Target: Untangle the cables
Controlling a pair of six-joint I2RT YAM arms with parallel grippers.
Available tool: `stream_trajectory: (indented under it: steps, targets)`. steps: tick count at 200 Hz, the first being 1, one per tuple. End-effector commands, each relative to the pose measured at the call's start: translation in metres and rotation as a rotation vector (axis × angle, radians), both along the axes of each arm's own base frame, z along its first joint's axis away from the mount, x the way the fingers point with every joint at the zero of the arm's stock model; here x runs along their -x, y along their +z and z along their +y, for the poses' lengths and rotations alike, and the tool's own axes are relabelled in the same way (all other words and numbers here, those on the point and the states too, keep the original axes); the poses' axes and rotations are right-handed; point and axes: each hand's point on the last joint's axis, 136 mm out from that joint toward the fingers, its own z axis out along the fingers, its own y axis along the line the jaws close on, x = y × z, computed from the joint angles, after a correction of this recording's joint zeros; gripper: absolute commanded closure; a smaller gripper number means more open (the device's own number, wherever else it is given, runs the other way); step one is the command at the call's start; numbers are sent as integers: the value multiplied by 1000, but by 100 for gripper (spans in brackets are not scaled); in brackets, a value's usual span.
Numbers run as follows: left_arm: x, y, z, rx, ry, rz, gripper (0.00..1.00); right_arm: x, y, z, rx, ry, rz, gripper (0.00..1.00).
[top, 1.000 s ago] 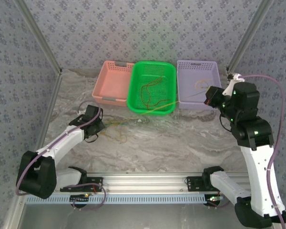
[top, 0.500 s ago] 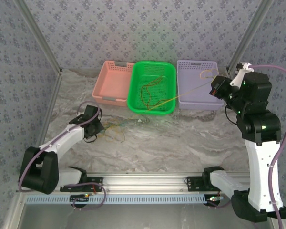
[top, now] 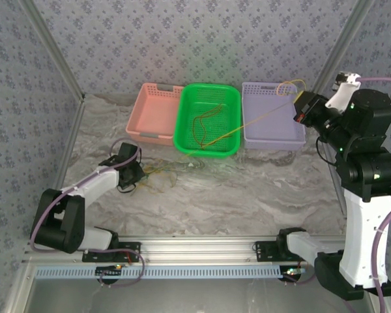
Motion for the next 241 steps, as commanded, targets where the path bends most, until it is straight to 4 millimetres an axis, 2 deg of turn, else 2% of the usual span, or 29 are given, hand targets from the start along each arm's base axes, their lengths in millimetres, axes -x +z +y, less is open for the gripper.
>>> stream_trajectory:
  steps: [1,26,48,68,79,102,117,134,143,147,154,161,181,202,217,228,241]
  targets:
    - [21,-14,38,-173,52,104,100,23,76,-31,-19,-159,-255,100]
    - [23,-10,45,-196,70,103,100,31,92,-40,-9,-206,-293,100]
    - [23,-2,45,-188,73,76,100,29,97,-36,-15,-181,-295,100]
    - [21,9,42,-162,73,48,100,18,82,-31,-23,-157,-246,100]
    - [20,16,41,-154,74,30,100,11,62,-29,-26,-149,-194,100]
    - [17,32,40,-145,71,0,100,1,8,-25,-27,-134,-77,100]
    - [16,43,40,-141,66,-24,100,-4,-39,-24,-23,-128,34,100]
    - [12,58,38,-127,58,-71,100,-8,-104,-20,-37,-117,169,100]
    - [11,66,38,-123,58,-93,100,-7,-146,-20,-41,-122,253,100]
    - [9,70,38,-120,57,-106,100,-6,-157,-20,-47,-124,272,100]
    - [8,76,37,-115,53,-121,100,-6,-197,-19,-52,-127,355,100]
    - [8,82,36,-108,46,-135,100,-4,-226,-18,-56,-127,408,100]
    - [4,100,31,-80,21,-184,100,0,-296,-14,-105,-137,553,100]
    - [2,118,25,-44,-1,-242,100,2,-348,-7,-150,-127,648,100]
    - [1,131,21,-13,-12,-280,100,5,-375,-9,-143,-147,710,100]
    - [0,141,17,10,-24,-311,100,1,-383,-10,-131,-145,713,100]
    - [-3,154,13,32,-34,-351,100,-2,-389,-9,-119,-135,727,90]
